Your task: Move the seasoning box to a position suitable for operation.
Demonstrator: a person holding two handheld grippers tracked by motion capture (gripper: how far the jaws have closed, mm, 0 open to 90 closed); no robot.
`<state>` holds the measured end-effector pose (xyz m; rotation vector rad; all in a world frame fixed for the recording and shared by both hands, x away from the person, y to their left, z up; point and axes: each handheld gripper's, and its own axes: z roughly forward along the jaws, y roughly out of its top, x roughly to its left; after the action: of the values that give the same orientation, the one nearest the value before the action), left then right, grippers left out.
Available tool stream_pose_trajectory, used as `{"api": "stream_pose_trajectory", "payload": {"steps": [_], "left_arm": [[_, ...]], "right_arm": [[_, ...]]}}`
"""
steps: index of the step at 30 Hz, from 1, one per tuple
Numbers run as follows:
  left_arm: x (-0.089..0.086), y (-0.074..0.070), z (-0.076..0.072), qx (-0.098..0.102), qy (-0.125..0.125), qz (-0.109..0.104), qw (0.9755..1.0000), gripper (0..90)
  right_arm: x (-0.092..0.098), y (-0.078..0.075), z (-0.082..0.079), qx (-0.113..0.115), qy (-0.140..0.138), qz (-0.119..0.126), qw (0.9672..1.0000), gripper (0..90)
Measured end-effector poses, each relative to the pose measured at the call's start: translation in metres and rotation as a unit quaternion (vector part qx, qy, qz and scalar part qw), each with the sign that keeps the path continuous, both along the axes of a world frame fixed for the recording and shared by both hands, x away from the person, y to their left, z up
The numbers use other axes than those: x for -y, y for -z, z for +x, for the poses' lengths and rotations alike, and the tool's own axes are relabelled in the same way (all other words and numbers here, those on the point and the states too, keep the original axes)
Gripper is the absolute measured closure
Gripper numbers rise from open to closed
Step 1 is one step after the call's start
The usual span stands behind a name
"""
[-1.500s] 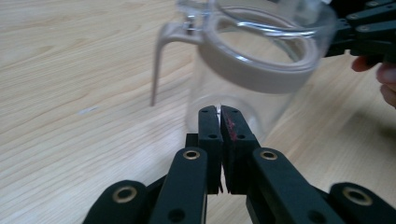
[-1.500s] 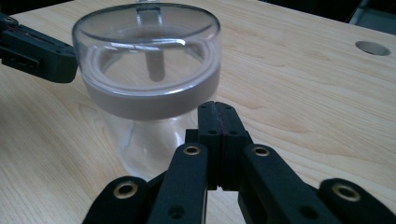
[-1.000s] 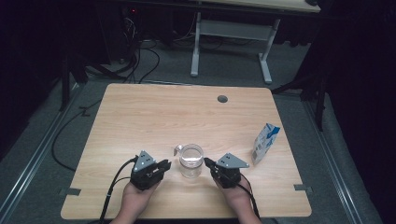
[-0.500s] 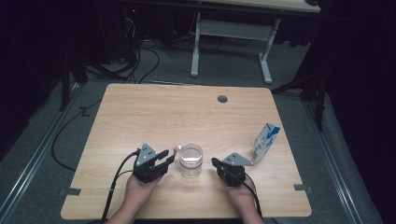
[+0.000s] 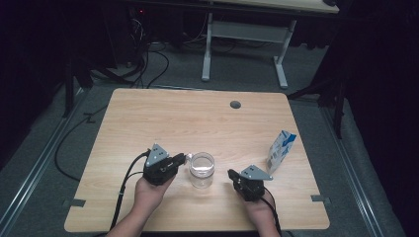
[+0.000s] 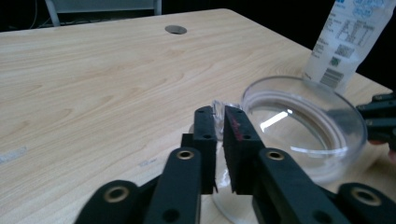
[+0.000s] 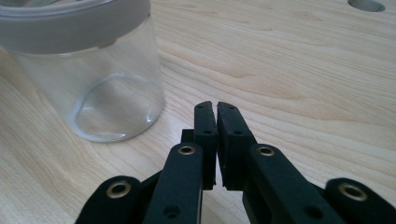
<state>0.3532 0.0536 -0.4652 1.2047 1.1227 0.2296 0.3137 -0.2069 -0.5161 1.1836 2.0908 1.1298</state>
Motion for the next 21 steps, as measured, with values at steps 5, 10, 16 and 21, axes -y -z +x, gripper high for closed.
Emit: {"api": "stream_pose_trajectory", "payload": {"steps": [5,10,16,21], "left_arm": [[0.004,-0.007,0.009,-0.005,-0.006,-0.008,0.9999,89.9],[0.012,-0.007,0.011,-0.003,-0.014,-0.005,0.9999,90.0],[0.016,-0.011,0.015,0.001,-0.022,-0.01,0.9997,90.0],[0.02,-0.012,0.016,0.006,-0.014,0.002,0.9999,90.0]], "right_arm": [[-0.005,-0.002,0.008,-0.003,-0.009,-0.003,0.9999,88.0],[-0.01,-0.007,0.016,0.007,-0.019,0.0,0.9998,88.2],[-0.015,-0.007,0.014,0.007,-0.03,0.008,0.9995,88.0],[-0.017,-0.01,0.009,0.011,-0.037,0.01,0.9992,87.4]]}}
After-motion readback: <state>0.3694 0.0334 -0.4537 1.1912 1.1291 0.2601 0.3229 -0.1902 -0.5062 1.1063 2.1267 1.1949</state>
